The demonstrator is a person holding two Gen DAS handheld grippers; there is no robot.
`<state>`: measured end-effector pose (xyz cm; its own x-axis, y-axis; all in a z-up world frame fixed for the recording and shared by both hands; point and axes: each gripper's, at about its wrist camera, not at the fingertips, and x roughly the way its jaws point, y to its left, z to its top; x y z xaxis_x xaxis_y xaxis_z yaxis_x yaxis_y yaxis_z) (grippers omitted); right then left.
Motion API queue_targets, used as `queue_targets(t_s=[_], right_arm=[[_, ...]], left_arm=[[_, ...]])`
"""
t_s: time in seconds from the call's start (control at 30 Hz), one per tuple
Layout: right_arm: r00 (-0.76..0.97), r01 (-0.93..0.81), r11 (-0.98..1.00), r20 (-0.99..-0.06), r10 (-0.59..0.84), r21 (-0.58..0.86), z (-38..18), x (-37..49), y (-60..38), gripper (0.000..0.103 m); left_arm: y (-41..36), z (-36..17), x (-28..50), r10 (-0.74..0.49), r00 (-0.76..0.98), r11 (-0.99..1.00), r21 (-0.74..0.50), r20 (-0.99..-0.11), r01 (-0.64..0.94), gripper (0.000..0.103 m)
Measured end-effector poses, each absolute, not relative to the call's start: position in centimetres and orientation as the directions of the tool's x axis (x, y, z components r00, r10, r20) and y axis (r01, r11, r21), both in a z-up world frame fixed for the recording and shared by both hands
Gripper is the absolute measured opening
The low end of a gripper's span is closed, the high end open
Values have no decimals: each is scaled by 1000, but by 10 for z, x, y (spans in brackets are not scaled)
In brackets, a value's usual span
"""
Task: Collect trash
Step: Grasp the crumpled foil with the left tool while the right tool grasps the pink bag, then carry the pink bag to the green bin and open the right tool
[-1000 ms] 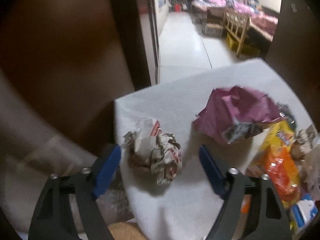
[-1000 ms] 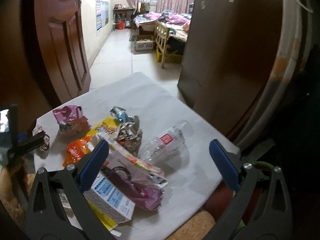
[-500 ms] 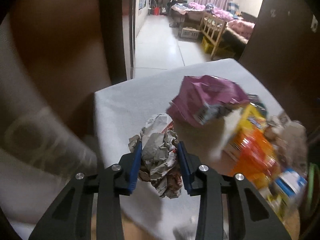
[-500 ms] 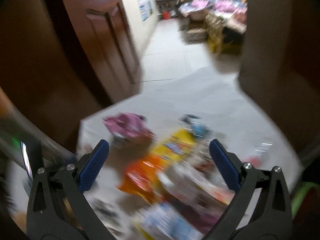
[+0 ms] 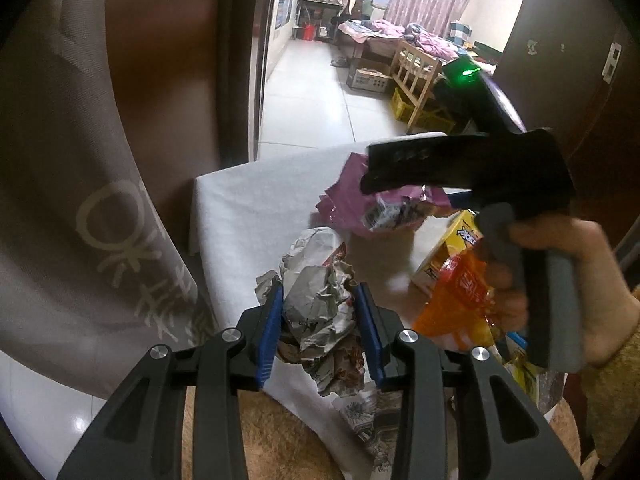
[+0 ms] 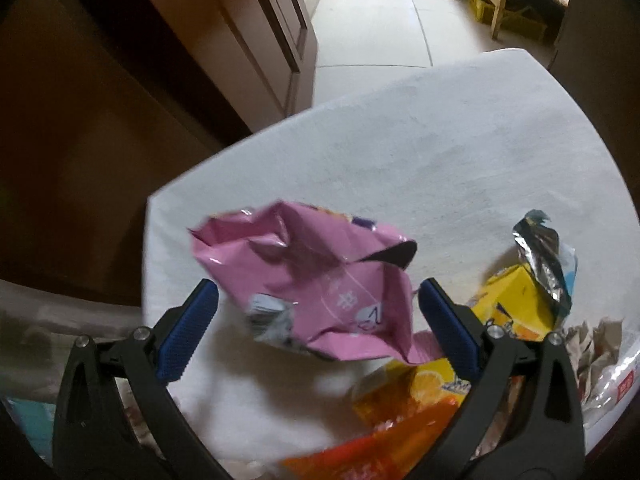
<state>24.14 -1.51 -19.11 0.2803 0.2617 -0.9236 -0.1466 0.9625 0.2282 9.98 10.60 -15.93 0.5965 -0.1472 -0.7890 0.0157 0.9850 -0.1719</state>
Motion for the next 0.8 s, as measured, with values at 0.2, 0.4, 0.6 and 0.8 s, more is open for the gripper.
queue_targets(t_s=[0.2,0.4,0.6,0.8], right_arm=[[326,-161,935,-878,351,315,-179,227,-27,58],[400,-155,898,-805,439,412,-140,207,-49,54],[519,-158,820,-661,543,549,-77,155,-94,54],[611,-125,755,-549,570,644,-45,81,-165,55]], left_arm=[[105,-159,97,-152,592,985,-174,-792,20,34],[100,-147,95,-154,619,985,-168,-770,35,34],[80,-122,86,-177,654,983,-165,-736,80,34],[53,-99,71,-208,679,978,-153,-704,141,34]])
